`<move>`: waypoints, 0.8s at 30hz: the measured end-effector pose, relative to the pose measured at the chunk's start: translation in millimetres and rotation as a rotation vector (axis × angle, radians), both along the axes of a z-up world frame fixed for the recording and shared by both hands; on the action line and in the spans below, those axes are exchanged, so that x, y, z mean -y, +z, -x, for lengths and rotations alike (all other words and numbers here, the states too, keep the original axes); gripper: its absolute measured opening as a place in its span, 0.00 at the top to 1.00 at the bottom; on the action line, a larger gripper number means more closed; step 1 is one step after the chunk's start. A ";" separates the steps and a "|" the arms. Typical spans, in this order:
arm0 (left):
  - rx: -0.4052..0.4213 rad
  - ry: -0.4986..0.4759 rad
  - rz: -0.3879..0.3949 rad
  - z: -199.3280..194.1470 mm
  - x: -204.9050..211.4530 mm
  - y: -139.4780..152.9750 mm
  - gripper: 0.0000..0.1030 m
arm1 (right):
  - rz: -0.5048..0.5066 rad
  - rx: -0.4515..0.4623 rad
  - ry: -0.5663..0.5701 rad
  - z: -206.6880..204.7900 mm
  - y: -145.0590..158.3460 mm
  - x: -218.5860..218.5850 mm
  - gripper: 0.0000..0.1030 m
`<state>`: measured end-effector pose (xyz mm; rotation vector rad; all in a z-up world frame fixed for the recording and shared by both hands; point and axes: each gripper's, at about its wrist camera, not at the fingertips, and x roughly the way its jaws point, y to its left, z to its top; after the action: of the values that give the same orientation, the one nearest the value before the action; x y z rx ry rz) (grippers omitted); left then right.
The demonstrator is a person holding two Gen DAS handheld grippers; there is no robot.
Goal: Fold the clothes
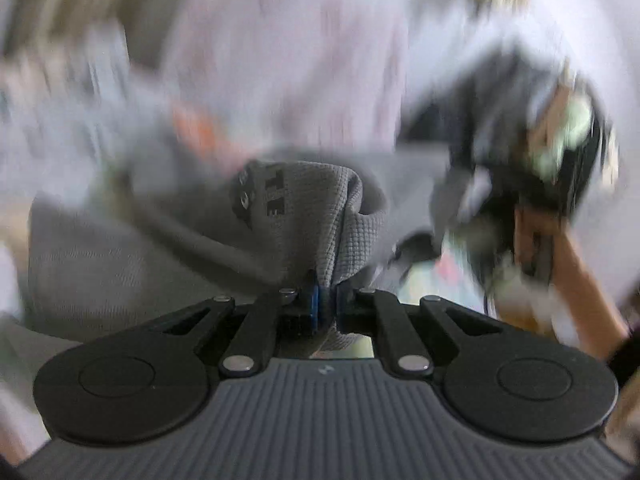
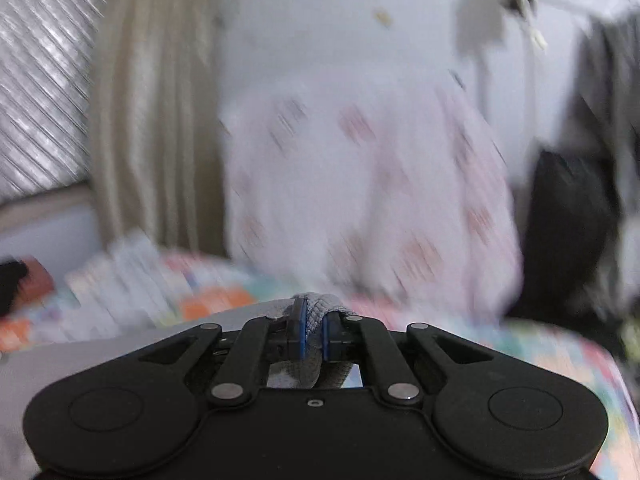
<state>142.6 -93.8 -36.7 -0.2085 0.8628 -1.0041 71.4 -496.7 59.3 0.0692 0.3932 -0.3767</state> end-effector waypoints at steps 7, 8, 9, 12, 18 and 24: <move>-0.114 -0.148 -0.220 8.3 46.0 -44.7 0.91 | -0.175 -0.295 -0.209 45.1 -110.9 46.5 0.93; -0.113 -0.151 -0.210 5.9 43.3 -42.1 0.91 | -0.180 -0.316 -0.229 49.3 -121.5 49.6 0.93; -0.111 -0.154 -0.201 3.2 38.8 -38.9 0.91 | -0.184 -0.337 -0.248 53.6 -132.1 52.6 0.93; -0.085 -0.152 -0.172 -2.9 21.4 -25.7 0.88 | -0.097 -0.433 -0.278 46.2 -138.0 51.1 0.93; -0.036 -0.004 -0.157 -44.2 -16.5 -14.1 0.58 | 0.049 -0.542 -0.318 41.7 -125.3 64.2 0.90; -0.020 0.131 -0.216 -136.8 2.0 -26.1 0.54 | -0.132 -0.457 0.026 -14.4 -108.1 47.9 0.57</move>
<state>279.4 -95.8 -62.8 -0.0901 0.9567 -0.7822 85.8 -544.6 -48.8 0.1066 0.8696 -0.3389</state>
